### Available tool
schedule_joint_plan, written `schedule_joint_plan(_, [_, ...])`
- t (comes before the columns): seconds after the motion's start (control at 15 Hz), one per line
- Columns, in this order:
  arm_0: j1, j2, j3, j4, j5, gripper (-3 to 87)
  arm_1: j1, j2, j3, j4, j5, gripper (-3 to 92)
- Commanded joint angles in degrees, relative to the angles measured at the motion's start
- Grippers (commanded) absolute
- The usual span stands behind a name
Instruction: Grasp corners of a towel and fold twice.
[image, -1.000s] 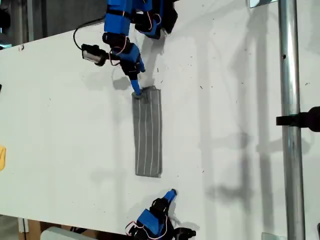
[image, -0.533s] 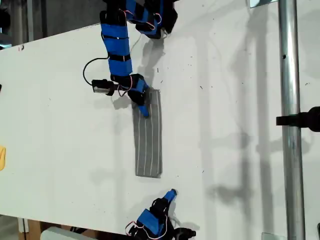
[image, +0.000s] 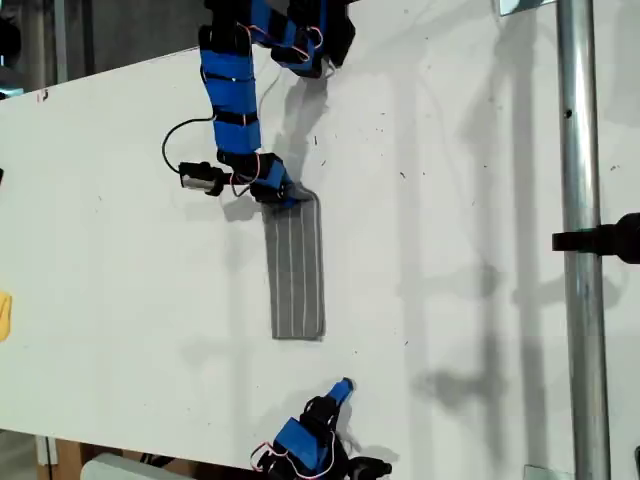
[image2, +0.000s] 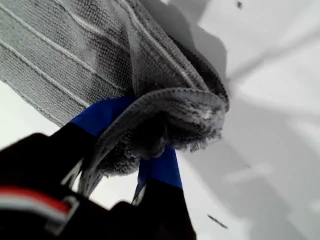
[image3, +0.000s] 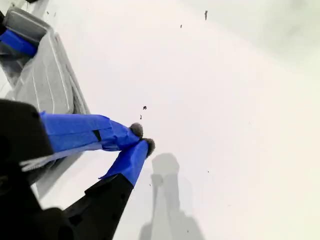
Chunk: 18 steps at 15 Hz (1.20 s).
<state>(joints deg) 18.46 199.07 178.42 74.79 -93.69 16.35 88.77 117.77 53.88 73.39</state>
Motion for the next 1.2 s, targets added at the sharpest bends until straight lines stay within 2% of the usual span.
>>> schedule_joint_plan(0.0, [-1.67,0.18,0.35,-0.70,1.58,-1.4,-0.62,23.82,8.44,14.77,2.99,-0.2])
schedule_joint_plan(0.2, [-2.90,0.18,0.35,-0.70,2.99,-1.4,-4.57,48.87,0.97,47.72,11.25,-0.2])
schedule_joint_plan(0.27, [-2.90,0.18,0.35,-0.70,2.99,-1.4,-6.06,49.31,-5.27,54.23,12.22,-0.2])
schedule_joint_plan(0.33, [-2.99,0.18,0.35,-0.70,2.99,-1.4,-6.24,48.08,-8.09,51.86,10.90,-0.2])
schedule_joint_plan(0.6, [-3.16,0.18,0.35,-0.70,3.08,-1.4,-8.09,14.94,-14.33,17.58,2.55,-0.2])
schedule_joint_plan(0.73, [-2.81,0.18,0.35,-0.70,2.64,-1.4,-8.26,3.96,-20.21,13.89,0.97,1.7])
schedule_joint_plan(0.8, [-2.72,0.18,0.35,-0.70,2.55,-1.4,-8.35,1.58,-21.71,13.10,0.44,13.7])
schedule_joint_plan(0.87, [-2.72,0.18,0.35,-0.70,2.64,-1.4,-8.00,0.70,-23.12,13.45,0.18,36.9])
schedule_joint_plan(0.93, [-2.72,0.18,0.35,-0.70,2.72,-1.4,-7.47,2.64,-23.82,12.04,-1.85,46.9])
schedule_joint_plan(1.0, [-2.90,0.18,0.35,-0.70,2.90,-1.4,-6.42,7.12,-23.91,9.58,-3.60,48.8])
schedule_joint_plan(1.13, [-3.08,0.18,0.35,-0.62,2.90,-1.0,-1.58,19.60,-21.97,4.83,-8.35,45.7])
